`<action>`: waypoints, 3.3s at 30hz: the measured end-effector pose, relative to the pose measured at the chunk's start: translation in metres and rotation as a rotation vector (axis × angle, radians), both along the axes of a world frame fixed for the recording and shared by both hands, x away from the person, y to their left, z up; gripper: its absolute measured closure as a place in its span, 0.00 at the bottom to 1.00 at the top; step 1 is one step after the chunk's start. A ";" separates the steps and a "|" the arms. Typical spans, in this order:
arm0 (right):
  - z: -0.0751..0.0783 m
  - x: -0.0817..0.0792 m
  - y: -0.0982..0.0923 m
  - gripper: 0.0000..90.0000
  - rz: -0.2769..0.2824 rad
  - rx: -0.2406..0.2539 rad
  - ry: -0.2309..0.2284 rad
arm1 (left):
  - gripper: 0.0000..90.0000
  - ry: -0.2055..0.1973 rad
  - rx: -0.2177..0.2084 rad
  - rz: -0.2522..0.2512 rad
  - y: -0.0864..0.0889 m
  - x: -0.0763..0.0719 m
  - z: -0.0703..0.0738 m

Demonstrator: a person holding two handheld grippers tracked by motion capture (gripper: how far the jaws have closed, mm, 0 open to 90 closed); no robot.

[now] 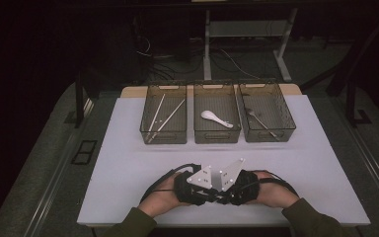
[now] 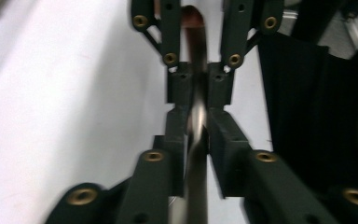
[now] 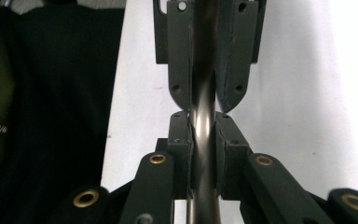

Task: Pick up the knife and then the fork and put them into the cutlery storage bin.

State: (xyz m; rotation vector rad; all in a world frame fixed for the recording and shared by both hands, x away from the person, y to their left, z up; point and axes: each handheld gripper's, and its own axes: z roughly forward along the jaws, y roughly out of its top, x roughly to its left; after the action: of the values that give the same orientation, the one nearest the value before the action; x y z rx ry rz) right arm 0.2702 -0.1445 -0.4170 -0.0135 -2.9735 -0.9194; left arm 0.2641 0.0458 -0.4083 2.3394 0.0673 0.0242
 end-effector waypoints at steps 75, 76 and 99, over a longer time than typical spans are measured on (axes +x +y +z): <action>0.061 0.090 -0.166 0.87 -0.830 0.288 -0.036 | 0.00 0.055 -0.177 0.510 0.097 0.007 -0.030; 0.062 0.093 -0.167 0.87 -0.837 0.290 -0.037 | 0.00 0.056 -0.177 0.510 0.097 0.007 -0.030; 0.071 0.166 -0.173 0.87 -1.014 0.176 -0.027 | 0.00 0.060 -0.174 0.496 0.096 0.007 -0.030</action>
State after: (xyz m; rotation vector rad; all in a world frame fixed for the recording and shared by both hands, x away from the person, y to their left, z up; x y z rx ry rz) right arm 0.4367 -0.3180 -0.3458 -1.5992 -2.7869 -1.1927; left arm 0.2709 0.1421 -0.4385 2.0957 0.6508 0.1861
